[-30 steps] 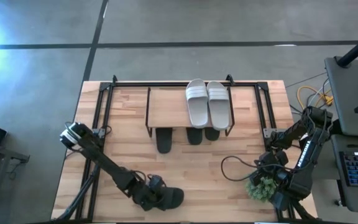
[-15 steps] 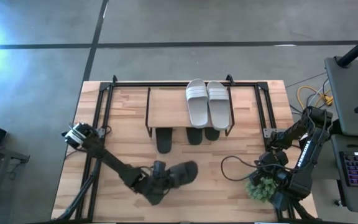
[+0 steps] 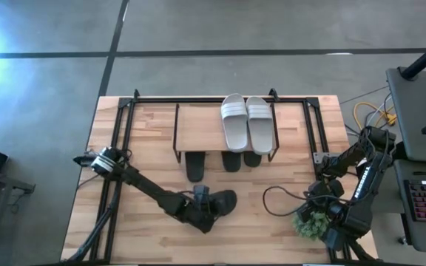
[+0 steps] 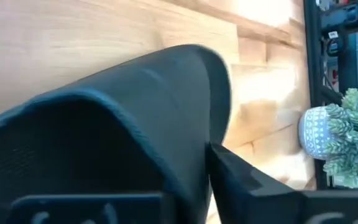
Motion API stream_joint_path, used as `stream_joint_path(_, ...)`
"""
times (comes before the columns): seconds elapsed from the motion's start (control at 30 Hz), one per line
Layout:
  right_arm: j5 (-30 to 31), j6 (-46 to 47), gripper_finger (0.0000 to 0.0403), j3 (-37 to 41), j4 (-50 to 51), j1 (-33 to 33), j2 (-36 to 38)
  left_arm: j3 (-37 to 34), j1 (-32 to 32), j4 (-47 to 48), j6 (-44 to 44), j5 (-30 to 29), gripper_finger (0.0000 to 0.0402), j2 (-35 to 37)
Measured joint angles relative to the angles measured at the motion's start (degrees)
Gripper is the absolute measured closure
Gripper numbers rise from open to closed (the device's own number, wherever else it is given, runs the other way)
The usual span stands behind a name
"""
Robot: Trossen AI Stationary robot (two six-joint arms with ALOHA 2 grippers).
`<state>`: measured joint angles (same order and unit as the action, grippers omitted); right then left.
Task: Pick and place slides into the shelf
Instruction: Put the black slipper under the shelf
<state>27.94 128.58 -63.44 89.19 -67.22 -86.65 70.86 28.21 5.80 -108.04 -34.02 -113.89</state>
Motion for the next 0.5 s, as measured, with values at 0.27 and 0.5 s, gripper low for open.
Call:
stream_joint_path(0.27,0.1,-0.1,0.0394,0.0,0.2,0.0,0.0,0.4,-1.2,-0.7,7.8,-1.7,0.0242,2.5)
stream_joint_path(0.5,0.1,0.2,0.0394,0.0,-0.1,0.0,0.0,-0.1,-1.1,1.3,11.1,7.3,0.0128,2.5)
